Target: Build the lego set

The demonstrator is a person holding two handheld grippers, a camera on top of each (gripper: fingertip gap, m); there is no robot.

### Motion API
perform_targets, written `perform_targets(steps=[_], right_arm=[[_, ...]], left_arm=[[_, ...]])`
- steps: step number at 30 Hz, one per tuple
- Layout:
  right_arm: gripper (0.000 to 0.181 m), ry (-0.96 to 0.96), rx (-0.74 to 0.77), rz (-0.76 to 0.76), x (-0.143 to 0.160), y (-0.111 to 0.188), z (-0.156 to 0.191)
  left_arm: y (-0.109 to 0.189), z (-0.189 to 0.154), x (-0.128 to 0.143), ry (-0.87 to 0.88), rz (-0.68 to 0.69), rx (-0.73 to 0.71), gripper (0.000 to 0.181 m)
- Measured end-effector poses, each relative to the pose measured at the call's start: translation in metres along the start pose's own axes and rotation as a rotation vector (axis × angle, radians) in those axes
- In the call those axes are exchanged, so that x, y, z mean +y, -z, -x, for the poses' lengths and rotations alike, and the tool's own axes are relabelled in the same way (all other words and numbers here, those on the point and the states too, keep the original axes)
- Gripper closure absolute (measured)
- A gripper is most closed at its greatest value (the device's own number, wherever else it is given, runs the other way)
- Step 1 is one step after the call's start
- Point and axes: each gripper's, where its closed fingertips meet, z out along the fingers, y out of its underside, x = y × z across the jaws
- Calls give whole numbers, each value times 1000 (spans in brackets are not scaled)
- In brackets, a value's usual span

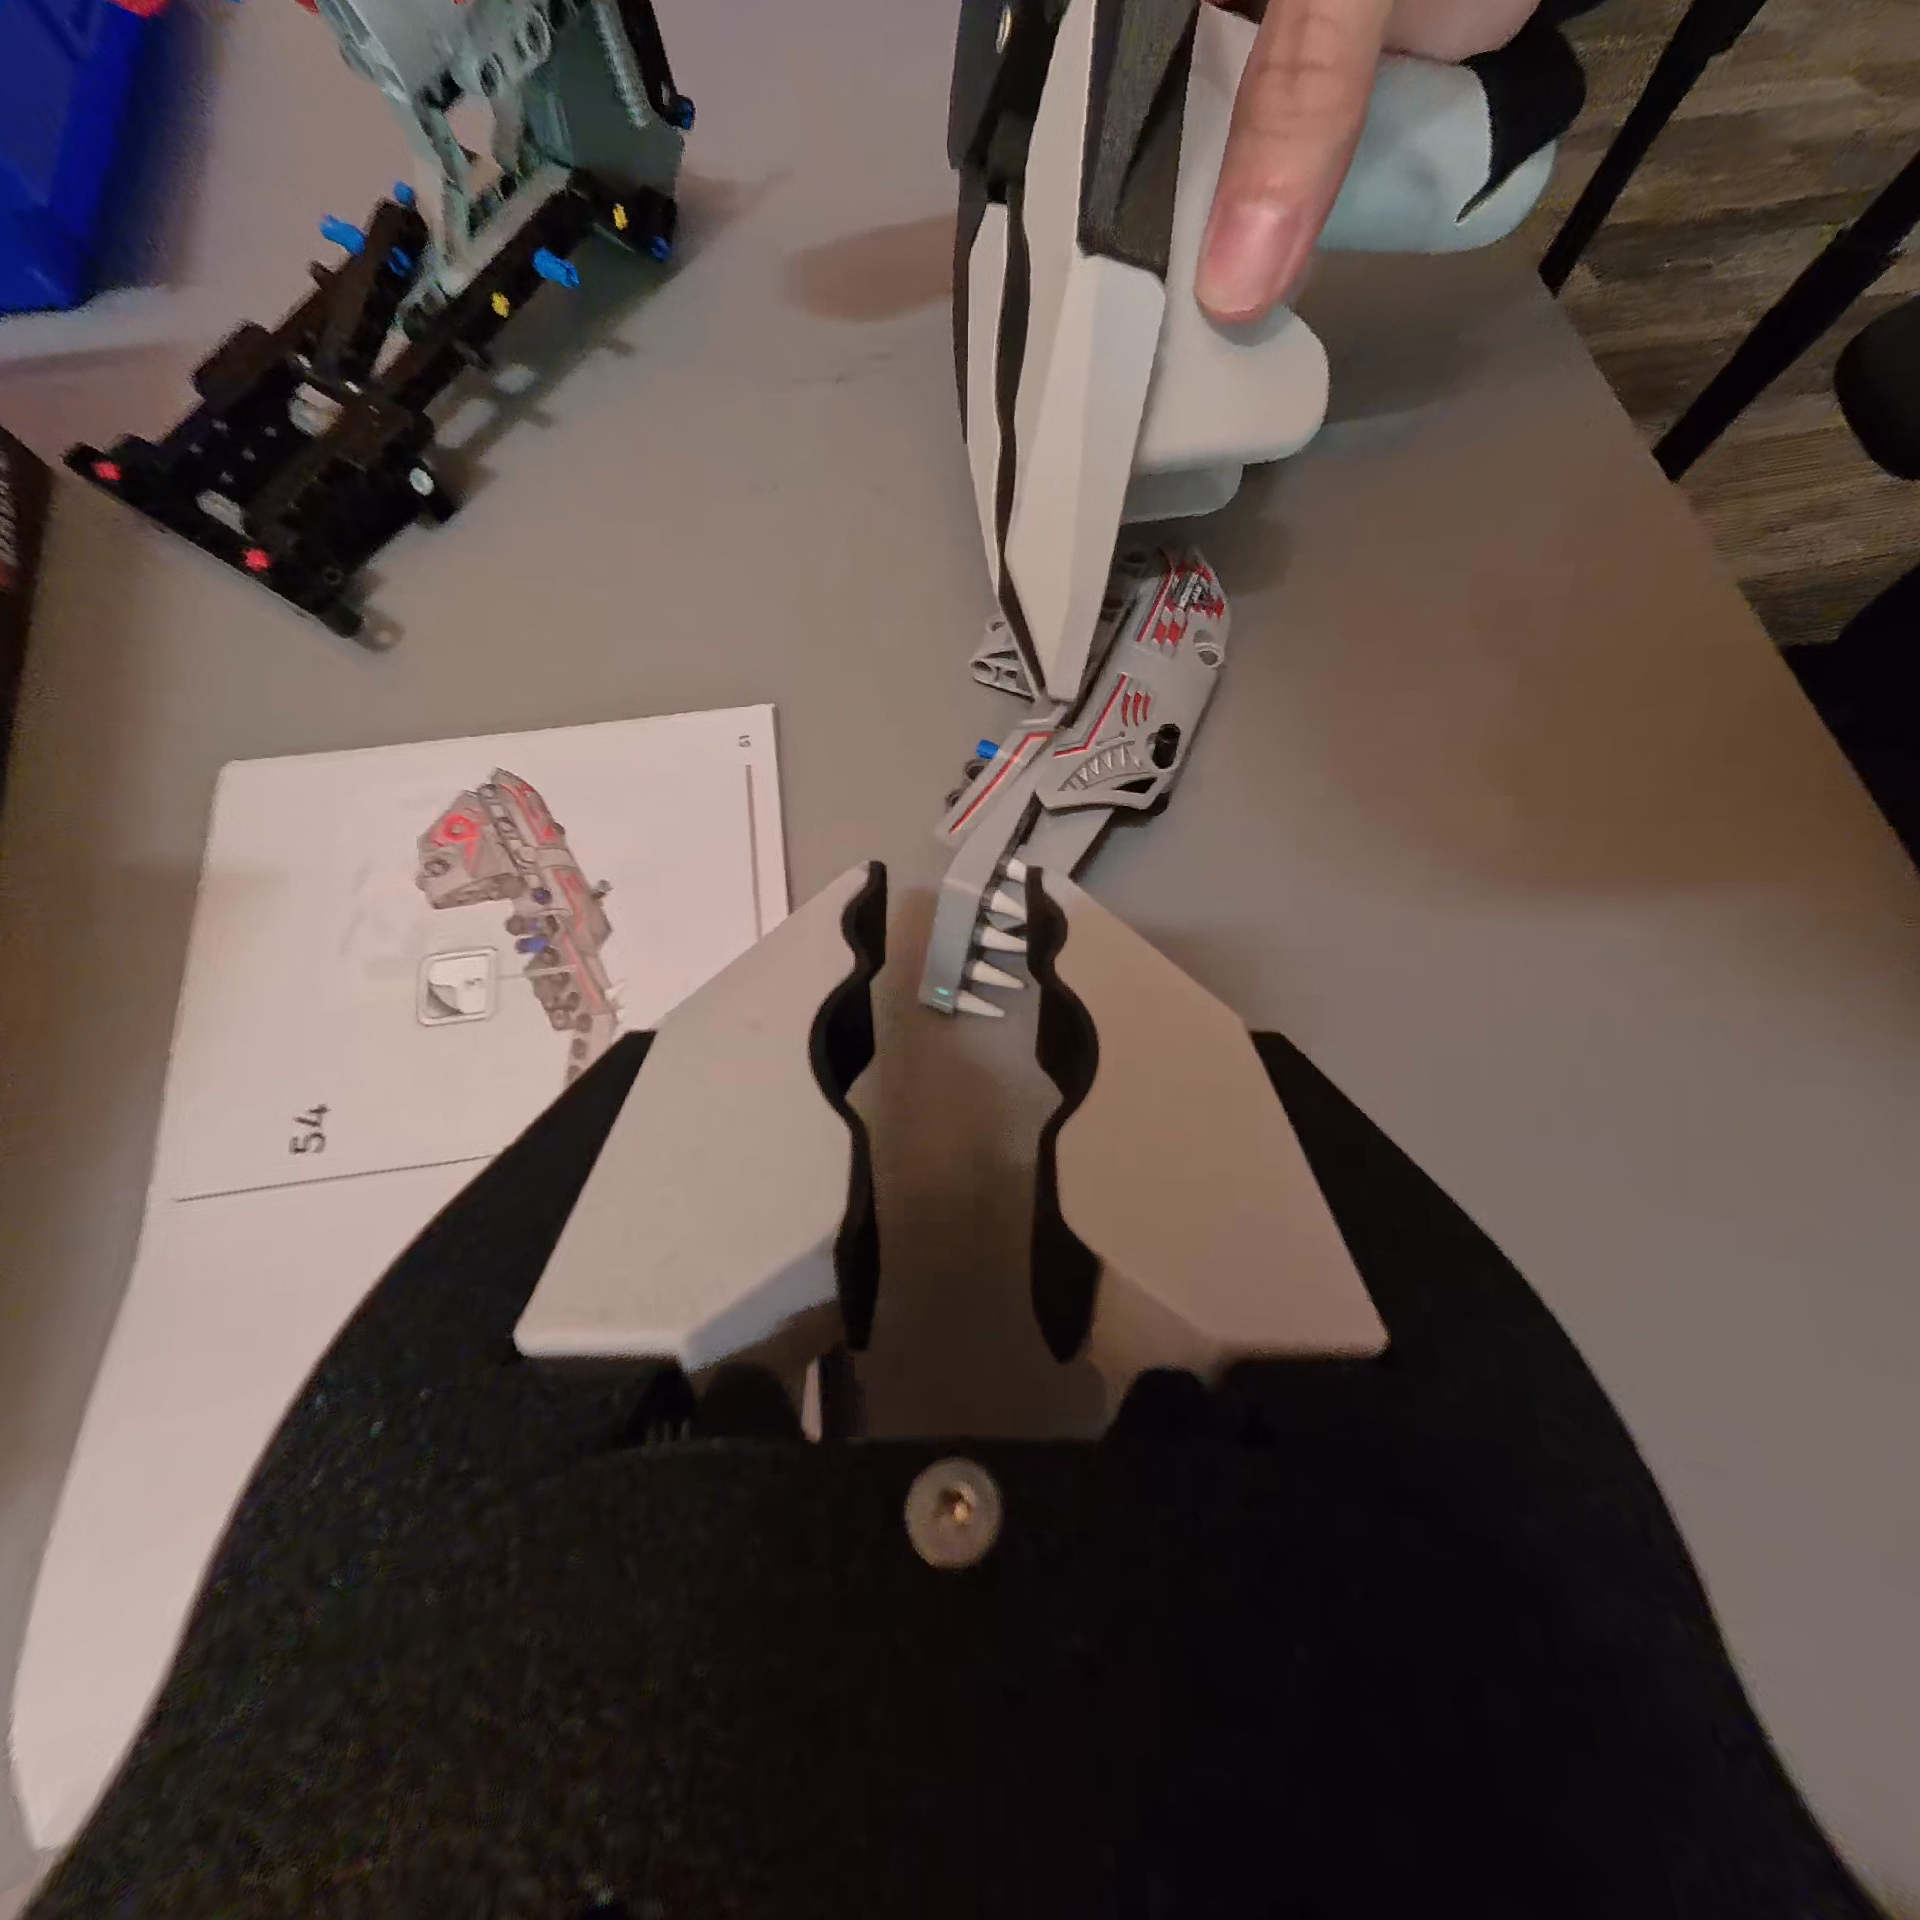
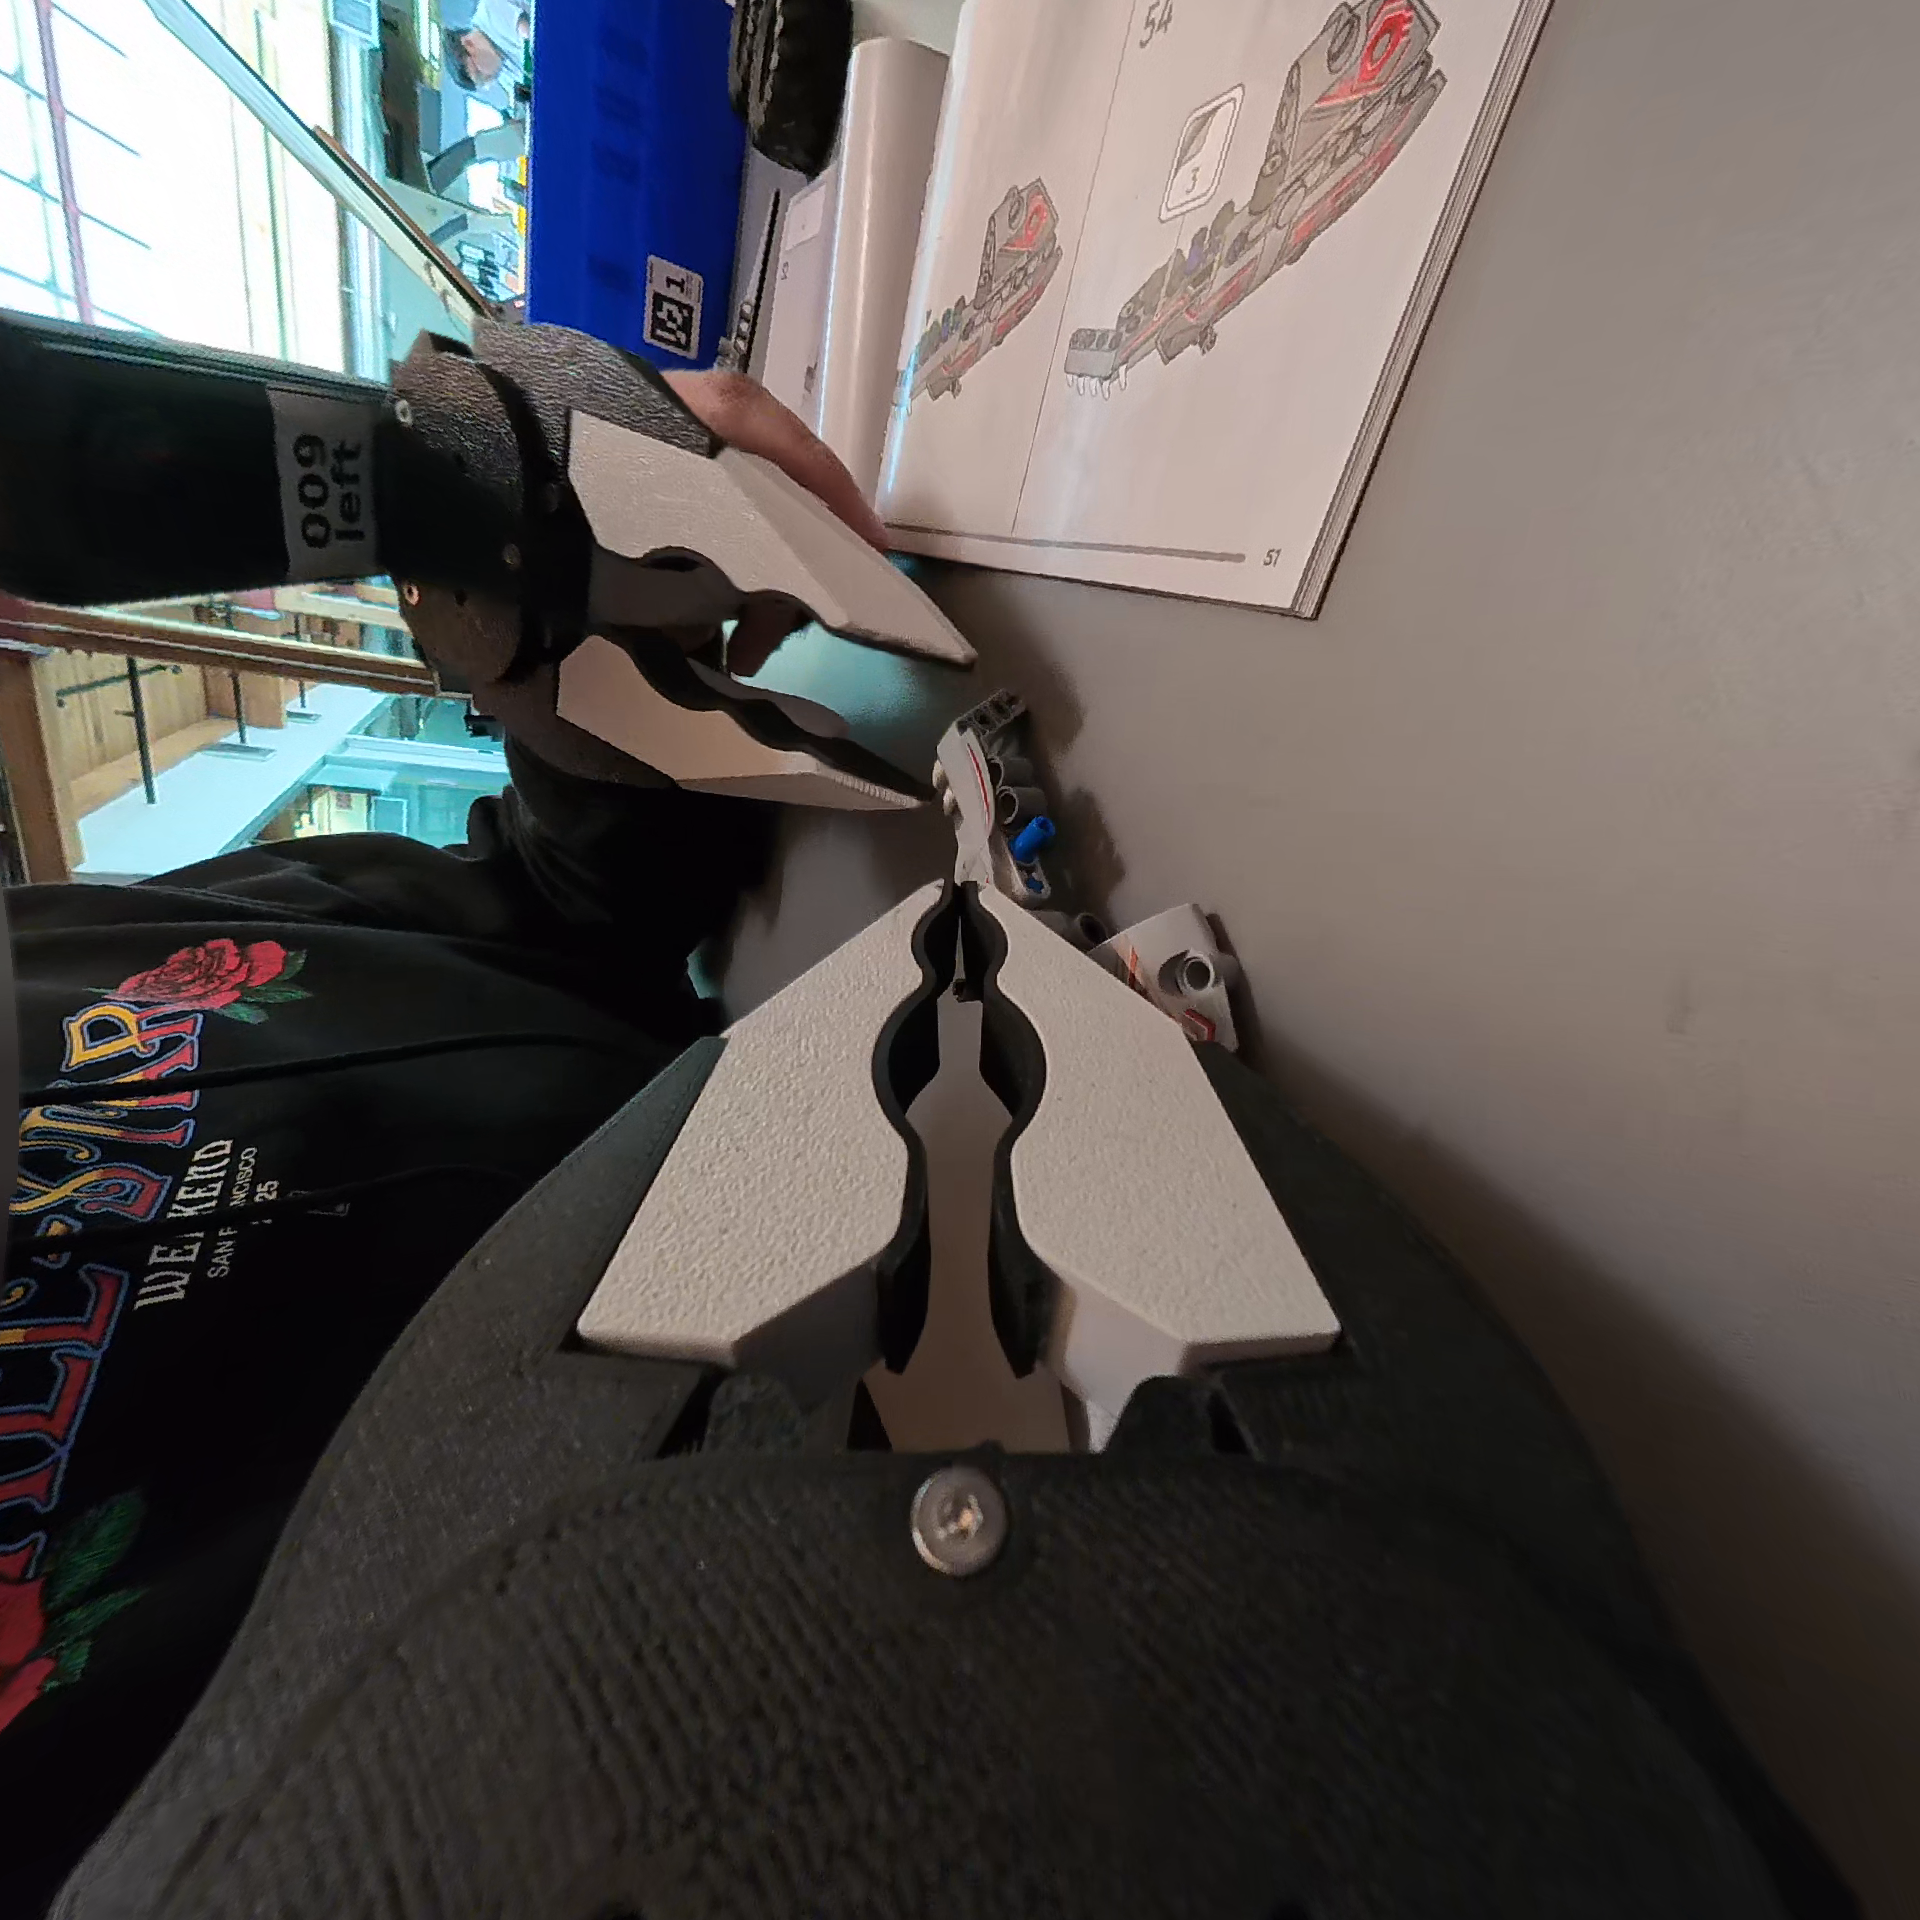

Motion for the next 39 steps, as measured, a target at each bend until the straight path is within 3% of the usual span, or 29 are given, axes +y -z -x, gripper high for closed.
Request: perform_targets(steps=[1,5,14,39], right_arm=[[181,2,1,3,0,0,0],[181,3,-25,15,-1,0,3],[181,25,-111,5,-3,1,17],[181,-41,-54,67,-2,-3,3]], left_arm=[[1,0,-3,-20,-17,-7,157],[2,-3,-15,-90,-92,-17,157],[-5,0,-9,-94,-74,-34,157],[-9,-4,-9,-159,-78,-40,170]])
